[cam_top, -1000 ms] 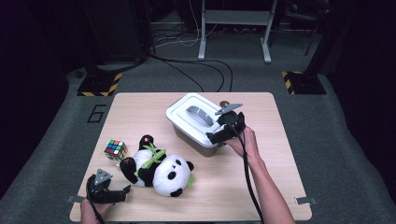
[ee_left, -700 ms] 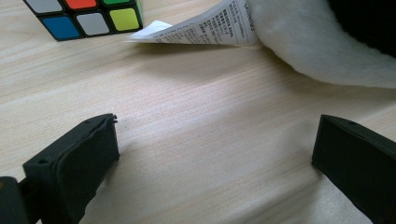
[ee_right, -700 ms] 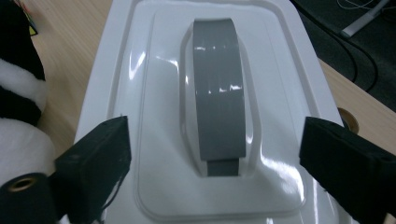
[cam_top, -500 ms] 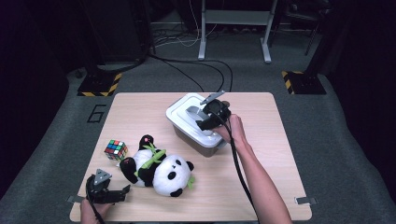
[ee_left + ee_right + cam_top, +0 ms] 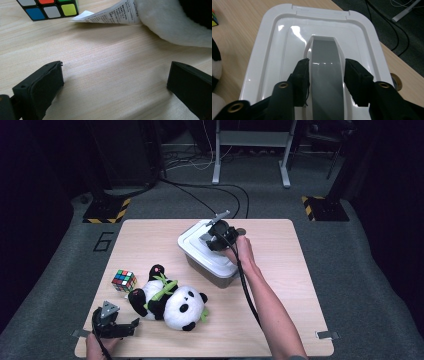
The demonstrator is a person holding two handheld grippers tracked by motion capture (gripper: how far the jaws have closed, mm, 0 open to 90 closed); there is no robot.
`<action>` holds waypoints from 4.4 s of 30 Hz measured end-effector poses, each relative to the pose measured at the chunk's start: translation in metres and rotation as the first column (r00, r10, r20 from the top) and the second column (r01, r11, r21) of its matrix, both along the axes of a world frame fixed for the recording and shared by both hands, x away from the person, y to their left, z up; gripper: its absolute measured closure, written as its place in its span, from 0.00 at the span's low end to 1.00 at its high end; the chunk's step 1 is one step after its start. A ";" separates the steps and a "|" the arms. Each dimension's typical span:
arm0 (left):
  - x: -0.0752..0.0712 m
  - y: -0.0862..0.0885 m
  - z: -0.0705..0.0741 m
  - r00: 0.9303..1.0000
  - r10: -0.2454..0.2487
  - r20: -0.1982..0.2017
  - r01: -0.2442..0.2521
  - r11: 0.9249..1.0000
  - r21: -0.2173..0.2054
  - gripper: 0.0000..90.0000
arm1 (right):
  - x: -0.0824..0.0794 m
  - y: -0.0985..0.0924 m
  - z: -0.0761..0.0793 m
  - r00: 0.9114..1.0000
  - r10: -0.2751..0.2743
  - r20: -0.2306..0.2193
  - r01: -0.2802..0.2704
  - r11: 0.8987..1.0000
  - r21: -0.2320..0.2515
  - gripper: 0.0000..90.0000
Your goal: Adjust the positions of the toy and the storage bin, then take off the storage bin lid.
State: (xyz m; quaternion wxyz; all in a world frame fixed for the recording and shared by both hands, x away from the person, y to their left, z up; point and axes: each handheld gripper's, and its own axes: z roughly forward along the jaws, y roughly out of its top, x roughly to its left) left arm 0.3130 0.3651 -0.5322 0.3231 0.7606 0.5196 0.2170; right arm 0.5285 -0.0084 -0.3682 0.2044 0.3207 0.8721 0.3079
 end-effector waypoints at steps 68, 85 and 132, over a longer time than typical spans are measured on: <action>-0.001 0.000 0.000 1.000 -0.002 -0.004 0.002 1.000 0.001 0.01 | -0.049 -0.076 0.050 0.989 -0.124 0.076 0.116 0.989 0.096 0.74; -0.001 0.000 0.001 1.000 -0.007 -0.006 0.007 1.000 0.008 0.01 | -0.055 -0.126 0.045 0.959 -0.274 0.069 0.263 0.955 0.134 0.74; 0.000 0.000 0.000 1.000 -0.007 -0.004 0.007 1.000 0.007 0.01 | -0.035 -0.194 -0.036 0.815 -0.579 -0.022 0.577 0.807 0.125 0.74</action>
